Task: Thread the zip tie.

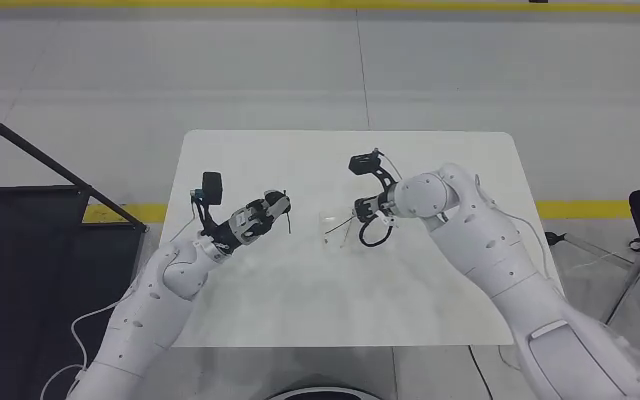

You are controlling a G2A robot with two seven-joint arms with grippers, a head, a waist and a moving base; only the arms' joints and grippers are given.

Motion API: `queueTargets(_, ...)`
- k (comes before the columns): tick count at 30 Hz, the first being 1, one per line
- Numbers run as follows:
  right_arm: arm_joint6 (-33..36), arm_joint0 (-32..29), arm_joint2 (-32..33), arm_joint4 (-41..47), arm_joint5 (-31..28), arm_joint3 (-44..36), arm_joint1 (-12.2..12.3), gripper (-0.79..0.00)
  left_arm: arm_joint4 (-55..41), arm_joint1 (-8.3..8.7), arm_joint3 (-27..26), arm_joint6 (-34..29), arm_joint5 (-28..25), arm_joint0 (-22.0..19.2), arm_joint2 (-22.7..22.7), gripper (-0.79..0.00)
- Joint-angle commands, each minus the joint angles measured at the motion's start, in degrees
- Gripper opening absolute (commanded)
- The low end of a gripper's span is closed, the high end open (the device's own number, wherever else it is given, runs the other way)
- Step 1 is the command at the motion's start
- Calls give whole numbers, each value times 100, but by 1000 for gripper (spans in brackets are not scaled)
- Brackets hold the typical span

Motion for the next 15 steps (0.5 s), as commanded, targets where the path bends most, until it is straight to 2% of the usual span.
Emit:
queueTargets(1,-2,-2,7,-3,-15,9,-9,-720,0,0,0,0,0,0,0,-785)
queueTargets(3,-2,2,18,-16,-26,18,-15,-736,0,0,0,0,0,0,0,-785)
queueTargets(5,2,1,31,-28,-34,25,-19,-785,0,0,0,0,0,0,0,-785)
queueTargets(15,-44,-87,231,-25,-83,-57,16,-785,0,0,0,0,0,0,0,-785)
